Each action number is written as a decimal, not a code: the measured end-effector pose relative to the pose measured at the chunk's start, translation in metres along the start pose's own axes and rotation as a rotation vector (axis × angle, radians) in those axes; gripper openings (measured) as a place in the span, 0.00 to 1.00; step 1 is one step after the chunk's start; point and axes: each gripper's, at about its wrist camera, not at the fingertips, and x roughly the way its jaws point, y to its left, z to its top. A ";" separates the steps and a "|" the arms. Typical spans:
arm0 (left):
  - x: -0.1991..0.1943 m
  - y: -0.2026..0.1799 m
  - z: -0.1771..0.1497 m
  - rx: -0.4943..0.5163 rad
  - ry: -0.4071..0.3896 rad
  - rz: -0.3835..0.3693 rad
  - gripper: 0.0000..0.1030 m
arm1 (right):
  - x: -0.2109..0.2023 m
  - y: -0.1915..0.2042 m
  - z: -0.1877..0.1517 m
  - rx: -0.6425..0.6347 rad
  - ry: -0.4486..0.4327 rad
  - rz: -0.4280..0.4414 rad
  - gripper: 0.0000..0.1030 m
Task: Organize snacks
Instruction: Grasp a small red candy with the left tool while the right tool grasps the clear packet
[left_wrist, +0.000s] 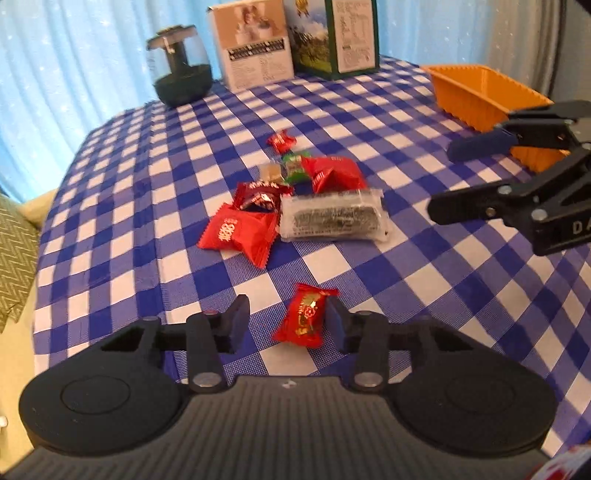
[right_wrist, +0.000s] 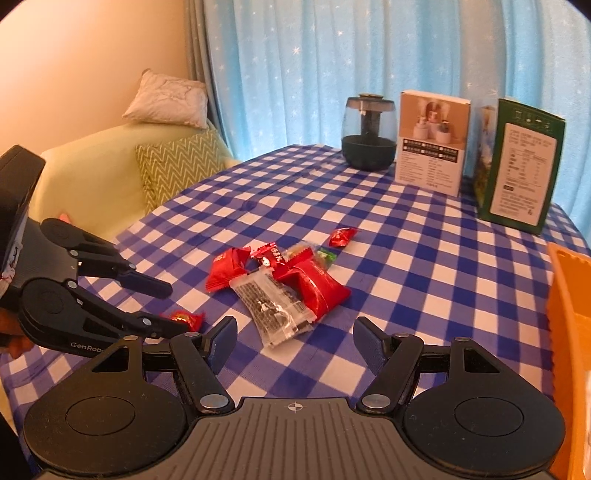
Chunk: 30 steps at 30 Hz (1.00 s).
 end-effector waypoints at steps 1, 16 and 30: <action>0.002 0.001 0.000 0.003 0.005 -0.012 0.37 | 0.004 0.000 0.000 -0.006 0.006 0.003 0.68; -0.005 0.010 0.003 -0.113 0.001 -0.038 0.20 | 0.053 0.020 0.005 -0.170 0.035 0.042 0.56; -0.010 0.011 0.000 -0.185 -0.014 -0.033 0.20 | 0.086 0.015 0.010 -0.194 0.113 0.030 0.39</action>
